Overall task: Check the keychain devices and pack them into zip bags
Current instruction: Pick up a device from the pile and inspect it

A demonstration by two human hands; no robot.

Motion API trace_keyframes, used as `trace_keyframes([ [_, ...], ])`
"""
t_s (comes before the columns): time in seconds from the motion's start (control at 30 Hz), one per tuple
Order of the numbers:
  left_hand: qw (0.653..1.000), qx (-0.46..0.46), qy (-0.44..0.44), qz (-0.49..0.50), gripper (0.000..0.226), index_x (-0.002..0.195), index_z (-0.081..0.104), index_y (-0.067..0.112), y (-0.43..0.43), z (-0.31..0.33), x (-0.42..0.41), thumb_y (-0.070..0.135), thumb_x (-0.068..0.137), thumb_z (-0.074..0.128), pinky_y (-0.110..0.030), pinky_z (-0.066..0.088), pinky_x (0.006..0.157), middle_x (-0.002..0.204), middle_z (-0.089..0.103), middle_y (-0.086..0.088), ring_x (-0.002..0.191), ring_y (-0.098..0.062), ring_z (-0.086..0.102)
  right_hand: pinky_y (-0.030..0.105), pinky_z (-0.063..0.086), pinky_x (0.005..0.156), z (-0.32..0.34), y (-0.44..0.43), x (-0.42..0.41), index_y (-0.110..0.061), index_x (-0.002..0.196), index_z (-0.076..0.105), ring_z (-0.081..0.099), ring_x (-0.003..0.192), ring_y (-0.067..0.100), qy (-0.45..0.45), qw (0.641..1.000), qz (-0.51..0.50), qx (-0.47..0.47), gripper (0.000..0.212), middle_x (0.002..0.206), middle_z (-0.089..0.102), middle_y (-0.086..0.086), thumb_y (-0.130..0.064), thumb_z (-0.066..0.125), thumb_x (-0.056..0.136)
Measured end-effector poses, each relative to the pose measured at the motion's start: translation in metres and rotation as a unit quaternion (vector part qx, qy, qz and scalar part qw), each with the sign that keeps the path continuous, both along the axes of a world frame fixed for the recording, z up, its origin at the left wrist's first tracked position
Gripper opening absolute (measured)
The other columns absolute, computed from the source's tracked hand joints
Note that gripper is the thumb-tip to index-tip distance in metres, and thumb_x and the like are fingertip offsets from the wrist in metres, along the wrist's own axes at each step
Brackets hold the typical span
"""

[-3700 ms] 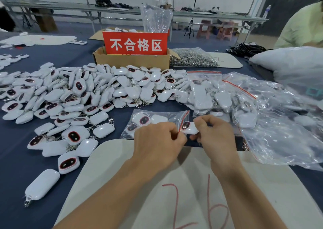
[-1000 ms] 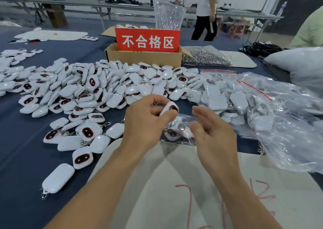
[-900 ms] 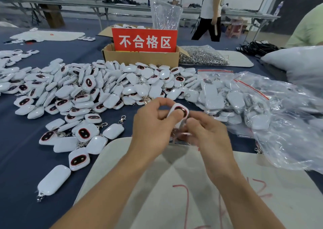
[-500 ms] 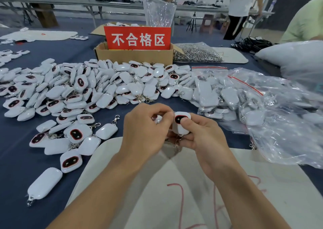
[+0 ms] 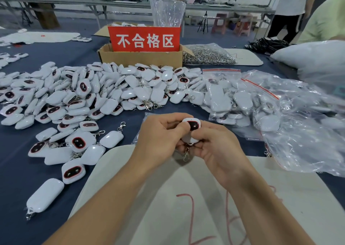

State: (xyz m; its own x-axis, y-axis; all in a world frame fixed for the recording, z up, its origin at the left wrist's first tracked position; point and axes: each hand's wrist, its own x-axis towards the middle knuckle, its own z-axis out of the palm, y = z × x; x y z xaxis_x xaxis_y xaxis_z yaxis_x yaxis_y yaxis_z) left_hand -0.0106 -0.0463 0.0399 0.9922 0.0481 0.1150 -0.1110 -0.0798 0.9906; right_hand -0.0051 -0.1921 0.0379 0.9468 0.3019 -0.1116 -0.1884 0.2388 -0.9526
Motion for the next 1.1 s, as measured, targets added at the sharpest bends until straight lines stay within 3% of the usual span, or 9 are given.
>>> trace_keyframes([
  [0.2,0.999,0.024,-0.011,0.041,0.015,0.096,0.082,0.021,-0.003,-0.004,-0.001,0.009,0.091,0.075,-0.017,0.054,0.049,0.075,0.079,0.009,0.057,-0.005,0.071,0.037,0.061,0.078,0.0,0.001,0.0,0.008,0.103,0.075,0.069,0.084,0.027,-0.008,1.0,0.013,-0.021,0.03,0.103,0.072,0.032,0.015,0.053,0.084],
  [0.37,0.999,0.023,-0.011,0.021,0.02,0.107,0.08,0.02,0.001,-0.004,0.0,0.008,0.093,0.071,-0.021,0.056,0.053,0.08,0.08,0.007,0.056,-0.006,0.068,0.062,0.055,0.098,-0.002,0.0,0.0,0.006,0.105,0.075,0.065,0.09,0.037,-0.027,0.999,0.002,-0.035,0.027,0.111,0.067,0.039,0.014,0.055,0.088],
  [0.47,0.999,0.027,-0.013,0.012,0.022,0.108,0.08,0.021,0.002,-0.004,0.0,0.007,0.094,0.07,-0.022,0.058,0.057,0.085,0.08,0.007,0.063,-0.006,0.072,0.067,0.052,0.098,-0.002,0.0,0.0,0.006,0.104,0.075,0.064,0.089,0.039,-0.034,0.999,-0.002,-0.036,0.025,0.108,0.067,0.04,0.014,0.056,0.09],
  [0.53,0.999,0.036,-0.022,0.006,0.022,0.107,0.08,0.021,0.002,-0.004,0.0,0.007,0.094,0.069,-0.02,0.057,0.058,0.086,0.08,0.008,0.068,-0.006,0.073,0.062,0.058,0.087,-0.003,0.0,0.002,0.006,0.102,0.075,0.064,0.082,0.037,-0.036,0.998,-0.012,-0.044,0.023,0.098,0.069,0.037,0.014,0.058,0.09],
  [0.63,0.999,0.043,-0.032,0.003,0.024,0.105,0.081,0.023,0.001,-0.003,-0.001,0.004,0.094,0.068,-0.016,0.055,0.057,0.085,0.08,0.009,0.066,-0.004,0.072,0.041,0.062,0.077,-0.003,-0.001,0.003,0.004,0.103,0.076,0.065,0.076,0.03,-0.042,0.998,-0.018,-0.041,0.024,0.091,0.072,0.027,0.015,0.058,0.091],
  [0.73,0.998,0.05,-0.043,0.011,0.025,0.1,0.081,0.028,0.001,-0.003,-0.002,0.006,0.093,0.07,-0.015,0.055,0.058,0.085,0.08,0.012,0.068,-0.001,0.072,0.043,0.063,0.084,-0.003,-0.001,0.001,-0.001,0.104,0.077,0.07,0.081,0.032,-0.047,0.998,-0.009,-0.032,0.027,0.099,0.074,0.028,0.013,0.057,0.092],
  [0.83,0.992,0.089,-0.065,0.054,0.02,0.096,0.08,0.036,0.001,-0.005,-0.003,0.018,0.089,0.074,-0.017,0.058,0.068,0.084,0.078,0.021,0.076,0.0,0.075,0.049,0.063,0.088,-0.003,0.002,-0.002,-0.012,0.103,0.079,0.077,0.092,0.034,-0.064,0.995,-0.041,-0.066,0.03,0.099,0.079,0.016,0.008,0.06,0.089],
  [0.97,0.984,0.105,-0.08,0.123,0.018,0.088,0.076,0.045,0.0,-0.005,-0.001,0.028,0.082,0.078,-0.017,0.056,0.066,0.073,0.075,0.023,0.069,0.002,0.073,0.031,0.057,0.074,-0.004,0.004,-0.004,-0.035,0.103,0.067,0.073,0.079,0.009,-0.188,0.928,-0.206,-0.247,0.04,0.1,0.076,-0.016,-0.003,0.068,0.08],
  [1.1,0.986,0.066,-0.054,0.143,0.016,0.095,0.075,0.037,0.003,-0.006,0.002,0.029,0.082,0.08,-0.013,0.052,0.06,0.072,0.076,0.015,0.067,-0.003,0.073,0.017,0.054,0.069,-0.007,0.006,-0.008,-0.042,0.108,0.06,0.069,0.079,0.006,-0.286,0.891,-0.163,-0.312,0.047,0.098,0.072,-0.019,-0.007,0.072,0.078],
])
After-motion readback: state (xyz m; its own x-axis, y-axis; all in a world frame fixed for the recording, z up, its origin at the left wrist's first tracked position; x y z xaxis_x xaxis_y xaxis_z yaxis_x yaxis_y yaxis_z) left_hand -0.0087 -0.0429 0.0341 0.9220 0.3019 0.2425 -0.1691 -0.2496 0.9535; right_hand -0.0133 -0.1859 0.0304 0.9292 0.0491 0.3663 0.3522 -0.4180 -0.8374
